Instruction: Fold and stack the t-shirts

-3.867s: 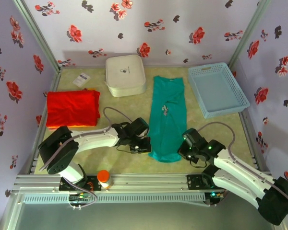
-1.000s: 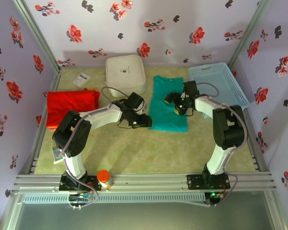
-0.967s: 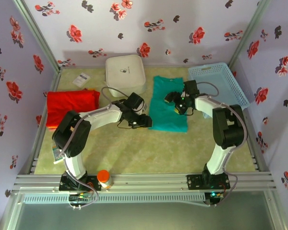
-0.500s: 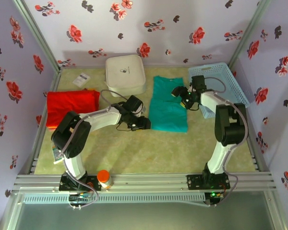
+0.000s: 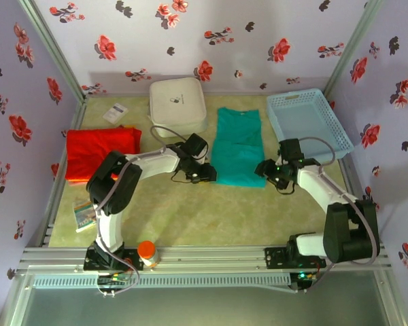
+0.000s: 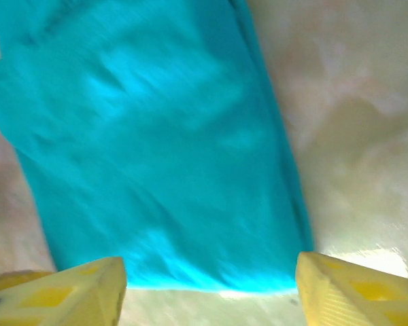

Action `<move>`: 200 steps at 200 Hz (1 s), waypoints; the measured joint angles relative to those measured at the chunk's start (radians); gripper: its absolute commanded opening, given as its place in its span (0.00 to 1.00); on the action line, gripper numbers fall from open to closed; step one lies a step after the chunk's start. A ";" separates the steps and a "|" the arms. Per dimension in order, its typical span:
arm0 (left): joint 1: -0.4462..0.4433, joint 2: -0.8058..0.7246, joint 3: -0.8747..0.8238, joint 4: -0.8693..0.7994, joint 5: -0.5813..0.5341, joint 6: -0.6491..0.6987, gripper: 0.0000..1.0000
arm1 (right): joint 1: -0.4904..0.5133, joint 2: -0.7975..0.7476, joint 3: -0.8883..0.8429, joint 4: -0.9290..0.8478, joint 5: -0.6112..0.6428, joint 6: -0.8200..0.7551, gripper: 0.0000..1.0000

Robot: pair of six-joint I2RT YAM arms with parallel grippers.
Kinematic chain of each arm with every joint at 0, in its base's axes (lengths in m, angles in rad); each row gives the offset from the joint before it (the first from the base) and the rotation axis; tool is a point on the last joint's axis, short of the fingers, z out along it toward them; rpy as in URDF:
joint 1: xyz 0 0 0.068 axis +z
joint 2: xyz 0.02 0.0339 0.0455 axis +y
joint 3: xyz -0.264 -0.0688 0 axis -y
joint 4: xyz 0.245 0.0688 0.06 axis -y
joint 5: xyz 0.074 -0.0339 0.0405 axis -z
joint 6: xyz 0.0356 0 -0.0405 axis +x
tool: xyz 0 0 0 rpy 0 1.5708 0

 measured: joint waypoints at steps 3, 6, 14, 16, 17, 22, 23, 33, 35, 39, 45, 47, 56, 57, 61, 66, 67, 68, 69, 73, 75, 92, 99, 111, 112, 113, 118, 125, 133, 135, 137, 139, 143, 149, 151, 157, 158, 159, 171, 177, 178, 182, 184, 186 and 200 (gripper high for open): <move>0.000 0.005 0.004 0.000 0.000 0.001 0.33 | 0.000 -0.002 -0.011 0.000 0.000 -0.006 0.50; 0.000 0.008 0.007 0.000 0.000 0.002 0.33 | 0.000 -0.005 -0.023 0.000 0.003 -0.001 0.49; 0.000 0.017 0.015 0.000 0.000 0.003 0.31 | 0.000 -0.006 -0.047 0.004 0.003 -0.002 0.47; 0.000 0.018 0.016 0.000 0.000 0.003 0.30 | 0.000 -0.006 -0.052 0.005 0.003 -0.003 0.47; 0.000 0.019 0.017 0.000 0.000 0.003 0.30 | 0.000 -0.006 -0.056 0.005 0.004 -0.002 0.47; 0.000 0.022 0.021 0.000 0.000 0.004 0.29 | 0.000 -0.006 -0.069 0.008 0.003 -0.003 0.46; 0.000 0.023 0.022 0.000 0.000 0.005 0.29 | 0.000 -0.006 -0.071 0.009 0.003 -0.002 0.45; 0.000 0.029 0.031 -0.001 0.000 0.007 0.25 | 0.000 -0.006 -0.095 0.020 0.003 0.001 0.43; 0.000 0.031 0.033 -0.001 0.000 0.007 0.24 | 0.000 -0.006 -0.100 0.024 0.003 0.000 0.43; 0.000 0.033 0.038 -0.001 0.000 0.010 0.22 | 0.000 -0.005 -0.108 0.031 0.003 0.002 0.43; 0.000 0.036 0.043 -0.001 0.000 0.015 0.19 | 0.000 -0.005 -0.116 0.039 0.003 0.002 0.42; 0.000 0.037 0.045 0.000 0.000 0.014 0.19 | 0.000 -0.005 -0.118 0.042 0.003 0.005 0.42; 0.000 0.038 0.050 -0.001 -0.001 0.018 0.16 | 0.000 -0.001 -0.124 0.058 0.002 0.006 0.40; 0.000 0.038 0.051 -0.001 -0.001 0.021 0.15 | 0.000 0.000 -0.124 0.061 0.002 0.006 0.40; 0.000 0.038 0.052 -0.001 -0.001 0.022 0.12 | 0.000 0.003 -0.124 0.066 0.002 0.008 0.39; 0.000 0.038 0.054 -0.002 -0.001 0.027 0.09 | 0.000 0.007 -0.124 0.078 0.002 0.008 0.38; 0.000 0.038 0.055 -0.002 -0.001 0.026 0.08 | 0.000 0.008 -0.124 0.081 0.001 0.008 0.38; 0.000 0.038 0.055 -0.002 -0.001 0.026 0.08 | 0.000 0.009 -0.124 0.082 0.001 0.008 0.38; 0.000 0.038 0.055 -0.002 -0.002 0.025 0.07 | 0.000 0.011 -0.124 0.085 0.001 0.008 0.38; 0.000 0.038 0.056 -0.003 -0.001 0.032 0.06 | 0.001 0.014 -0.124 0.093 0.001 0.009 0.37; 0.000 0.038 0.056 -0.003 -0.002 0.031 0.05 | 0.001 0.015 -0.124 0.095 0.001 0.009 0.37; 0.000 0.038 0.056 -0.016 -0.004 0.040 0.01 | 0.007 0.020 -0.124 0.107 0.002 0.013 0.39; 0.000 0.038 0.056 -0.022 -0.006 0.041 0.00 | 0.009 0.018 -0.124 0.108 0.003 0.016 0.44; 0.000 0.036 0.050 -0.023 -0.009 0.044 0.00 | 0.010 0.007 -0.124 0.105 0.002 0.024 0.51; 0.000 0.036 0.049 -0.023 -0.009 0.044 0.00 | 0.010 0.005 -0.124 0.104 0.003 0.021 0.52; 0.000 0.035 0.048 -0.022 -0.009 0.044 0.00 | 0.010 0.004 -0.124 0.105 0.003 0.021 0.53; 0.000 0.032 0.041 -0.023 -0.010 0.044 0.00 | 0.011 -0.006 -0.124 0.100 0.003 0.025 0.55; 0.000 0.026 0.026 -0.022 -0.012 0.044 0.00 | 0.012 -0.023 -0.124 0.092 0.004 0.027 0.59; 0.000 0.015 0.008 -0.024 -0.012 0.044 0.00 | 0.013 -0.047 -0.124 0.080 0.005 0.027 0.63; 0.000 0.013 0.003 -0.026 -0.012 0.044 0.00 | 0.013 -0.054 -0.124 0.077 0.006 0.031 0.63; 0.000 0.010 -0.002 -0.025 -0.012 0.044 0.00 | 0.013 -0.060 -0.124 0.074 0.006 0.032 0.64; 0.000 0.006 -0.007 -0.025 -0.012 0.044 0.00 | 0.013 -0.066 -0.124 0.070 0.005 0.029 0.65; 0.000 0.001 -0.015 -0.027 -0.012 0.044 0.00 | 0.014 -0.077 -0.124 0.064 0.006 0.034 0.66; 0.000 -0.009 -0.029 -0.029 -0.012 0.044 0.00 | 0.015 -0.094 -0.124 0.053 0.005 0.033 0.67; -0.001 -0.012 -0.034 -0.029 -0.012 0.044 0.00 | 0.015 -0.099 -0.124 0.050 0.004 0.034 0.67; -0.002 -0.022 -0.045 -0.034 -0.013 0.044 0.00 | 0.016 -0.112 -0.124 0.040 0.002 0.035 0.68; -0.003 -0.024 -0.047 -0.034 -0.013 0.044 0.00 | 0.016 -0.115 -0.124 0.037 0.001 0.034 0.69; -0.003 -0.025 -0.048 -0.035 -0.013 0.044 0.00 | 0.016 -0.116 -0.124 0.034 0.001 0.033 0.69; -0.011 -0.047 -0.068 -0.042 -0.016 0.043 0.00 | 0.019 -0.135 -0.124 0.009 -0.006 0.034 0.70; -0.017 -0.061 -0.077 -0.046 -0.017 0.043 0.00 | 0.021 -0.141 -0.124 -0.006 -0.011 0.034 0.71; -0.018 -0.063 -0.078 -0.046 -0.017 0.042 0.00 | 0.022 -0.142 -0.124 -0.007 -0.012 0.034 0.71; -0.023 -0.072 -0.085 -0.047 -0.019 0.040 0.00 | 0.025 -0.146 -0.124 -0.018 -0.017 0.032 0.71; -0.026 -0.079 -0.090 -0.047 -0.019 0.039 0.00 | 0.026 -0.148 -0.124 -0.024 -0.019 0.032 0.71; -0.028 -0.082 -0.093 -0.047 -0.019 0.039 0.00 | 0.027 -0.150 -0.124 -0.027 -0.021 0.032 0.71; -0.050 -0.121 -0.122 -0.048 -0.019 0.028 0.00 | 0.041 -0.161 -0.124 -0.068 -0.034 0.030 0.71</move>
